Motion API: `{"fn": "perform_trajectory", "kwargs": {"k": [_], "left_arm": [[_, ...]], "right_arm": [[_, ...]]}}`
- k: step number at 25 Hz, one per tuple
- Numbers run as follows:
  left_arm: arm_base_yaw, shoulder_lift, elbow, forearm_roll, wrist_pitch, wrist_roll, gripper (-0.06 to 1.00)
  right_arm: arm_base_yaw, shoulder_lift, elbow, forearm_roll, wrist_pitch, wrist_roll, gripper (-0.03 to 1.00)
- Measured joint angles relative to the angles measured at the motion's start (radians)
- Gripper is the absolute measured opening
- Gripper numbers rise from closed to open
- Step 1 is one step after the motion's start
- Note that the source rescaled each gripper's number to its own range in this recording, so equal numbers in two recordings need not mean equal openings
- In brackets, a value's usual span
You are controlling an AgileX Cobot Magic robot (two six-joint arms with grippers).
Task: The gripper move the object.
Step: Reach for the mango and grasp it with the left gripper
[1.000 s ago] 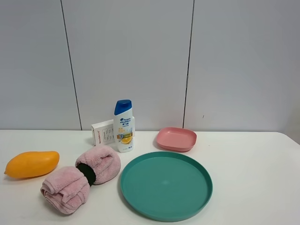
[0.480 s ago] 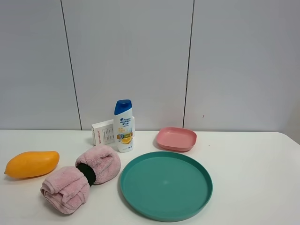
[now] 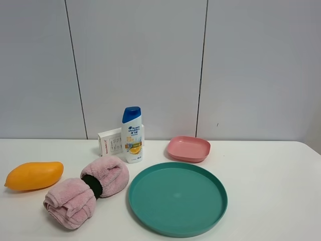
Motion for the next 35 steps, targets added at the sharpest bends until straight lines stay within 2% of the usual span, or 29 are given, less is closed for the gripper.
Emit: {"fn": "perform_trajectory", "kwargs": {"k": [5, 12, 22, 26, 35], "left_arm": [[-0.005, 0.156, 0.0, -0.006, -0.153, 0.001, 1.0], [-0.082, 0.353, -0.001, -0.007, -0.364, 0.001, 1.0], [-0.105, 0.578, -0.001, 0.005, -0.442, -0.019, 1.0], [-0.105, 0.61, -0.001, 0.077, -0.451, -0.019, 1.0], [-0.105, 0.612, -0.001, 0.381, -0.434, -0.022, 1.0]], "right_arm": [[0.0, 0.0, 0.0, 0.0, 0.0, 0.0, 1.0], [0.0, 0.0, 0.0, 0.0, 0.0, 0.0, 1.0], [0.0, 0.0, 0.0, 0.0, 0.0, 0.0, 1.0], [0.0, 0.0, 0.0, 0.0, 0.0, 0.0, 1.0], [0.0, 0.0, 0.0, 0.0, 0.0, 0.0, 1.0]]}}
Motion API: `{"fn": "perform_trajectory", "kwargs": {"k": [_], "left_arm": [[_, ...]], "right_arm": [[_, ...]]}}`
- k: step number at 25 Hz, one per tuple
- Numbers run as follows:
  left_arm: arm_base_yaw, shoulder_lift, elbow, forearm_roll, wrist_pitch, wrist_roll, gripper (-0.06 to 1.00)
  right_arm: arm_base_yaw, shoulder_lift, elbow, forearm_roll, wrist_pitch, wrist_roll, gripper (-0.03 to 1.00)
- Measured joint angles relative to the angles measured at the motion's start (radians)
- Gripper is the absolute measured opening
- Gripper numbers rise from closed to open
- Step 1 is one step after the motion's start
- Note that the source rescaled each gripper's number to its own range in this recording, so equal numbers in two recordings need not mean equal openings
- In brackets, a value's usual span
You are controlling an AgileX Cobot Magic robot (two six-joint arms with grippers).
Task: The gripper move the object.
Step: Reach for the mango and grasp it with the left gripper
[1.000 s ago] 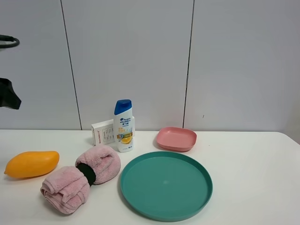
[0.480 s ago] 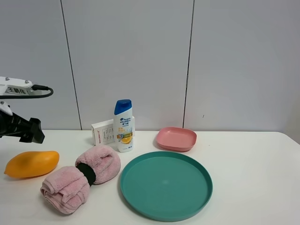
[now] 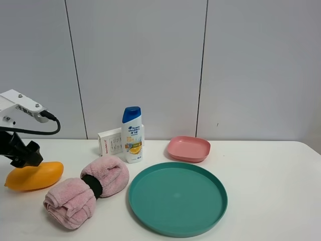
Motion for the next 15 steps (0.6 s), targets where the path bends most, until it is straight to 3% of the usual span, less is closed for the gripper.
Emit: {"fn": "perform_trajectory", "kwargs": {"k": [5, 10, 15], "left_arm": [[-0.026, 0.0, 0.0, 0.095, 0.023, -0.003, 1.0], [-0.091, 0.0, 0.0, 0.091, 0.026, -0.003, 1.0], [-0.098, 0.018, 0.0, 0.086, 0.019, -0.004, 1.0]], "right_arm": [[0.0, 0.0, 0.0, 0.0, 0.0, 0.0, 1.0], [0.0, 0.0, 0.0, 0.0, 0.0, 0.0, 1.0], [0.0, 0.0, 0.0, 0.0, 0.0, 0.0, 1.0]]}}
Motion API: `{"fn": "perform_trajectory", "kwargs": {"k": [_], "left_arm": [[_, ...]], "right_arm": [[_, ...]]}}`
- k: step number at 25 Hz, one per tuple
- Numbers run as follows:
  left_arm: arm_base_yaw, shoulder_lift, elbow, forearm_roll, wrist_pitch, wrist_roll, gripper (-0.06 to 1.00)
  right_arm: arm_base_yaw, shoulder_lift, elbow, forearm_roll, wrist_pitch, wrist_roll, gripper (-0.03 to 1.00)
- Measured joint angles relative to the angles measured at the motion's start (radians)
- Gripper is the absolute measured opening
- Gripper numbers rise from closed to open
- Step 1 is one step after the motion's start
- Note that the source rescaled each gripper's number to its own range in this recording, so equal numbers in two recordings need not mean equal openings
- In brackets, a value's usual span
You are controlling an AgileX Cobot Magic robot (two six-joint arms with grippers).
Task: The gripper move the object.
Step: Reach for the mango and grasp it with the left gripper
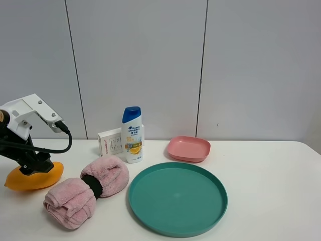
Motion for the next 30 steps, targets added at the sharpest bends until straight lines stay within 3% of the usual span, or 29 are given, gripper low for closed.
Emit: {"fn": "perform_trajectory", "kwargs": {"k": [20, 30], "left_arm": [[0.0, 0.107, -0.004, -0.032, -0.027, 0.0, 1.0], [0.0, 0.186, -0.101, -0.063, -0.014, 0.0, 1.0]], "right_arm": [[0.0, 0.0, 0.0, 0.0, 0.0, 0.0, 1.0], [0.0, 0.0, 0.0, 0.0, 0.0, 0.0, 1.0]]}}
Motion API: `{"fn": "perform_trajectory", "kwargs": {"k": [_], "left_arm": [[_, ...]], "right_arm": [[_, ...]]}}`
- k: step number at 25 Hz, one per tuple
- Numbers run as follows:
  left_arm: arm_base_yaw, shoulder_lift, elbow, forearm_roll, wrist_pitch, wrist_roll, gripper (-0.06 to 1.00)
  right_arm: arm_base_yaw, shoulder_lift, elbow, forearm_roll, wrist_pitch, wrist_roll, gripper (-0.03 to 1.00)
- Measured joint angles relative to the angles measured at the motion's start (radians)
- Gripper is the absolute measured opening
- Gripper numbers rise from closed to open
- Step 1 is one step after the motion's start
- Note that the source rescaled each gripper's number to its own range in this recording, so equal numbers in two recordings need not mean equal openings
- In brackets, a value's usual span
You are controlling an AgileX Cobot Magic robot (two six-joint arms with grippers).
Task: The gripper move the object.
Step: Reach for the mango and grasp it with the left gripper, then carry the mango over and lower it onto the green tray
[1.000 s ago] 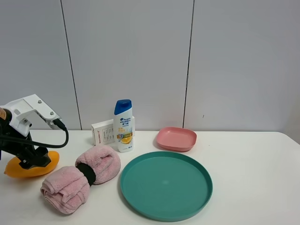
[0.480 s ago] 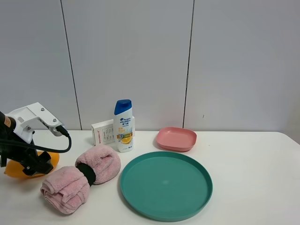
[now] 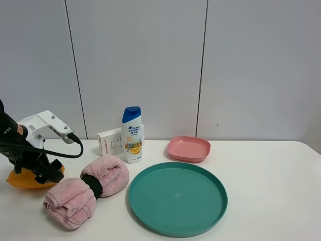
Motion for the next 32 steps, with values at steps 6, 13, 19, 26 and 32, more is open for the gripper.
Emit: {"fn": "perform_trajectory", "kwargs": {"k": [6, 13, 19, 26, 32], "left_arm": [[0.015, 0.031, -0.006, -0.019, 0.051, 0.0, 1.0], [0.063, 0.035, -0.006, -0.019, 0.066, 0.0, 1.0], [0.063, 0.035, -0.006, -0.019, 0.066, 0.0, 0.65], [0.063, 0.035, -0.006, -0.02, 0.066, 0.0, 0.0], [0.063, 0.025, -0.006, -0.026, 0.071, -0.012, 0.0]], "right_arm": [[0.0, 0.0, 0.0, 0.0, 0.0, 0.0, 1.0], [0.0, 0.0, 0.0, 0.0, 0.0, 0.0, 1.0], [0.0, 0.0, 0.0, 0.0, 0.0, 0.0, 1.0], [0.0, 0.0, 0.0, 0.0, 0.0, 0.0, 1.0], [0.0, 0.0, 0.0, 0.0, 0.0, 0.0, 1.0]]}}
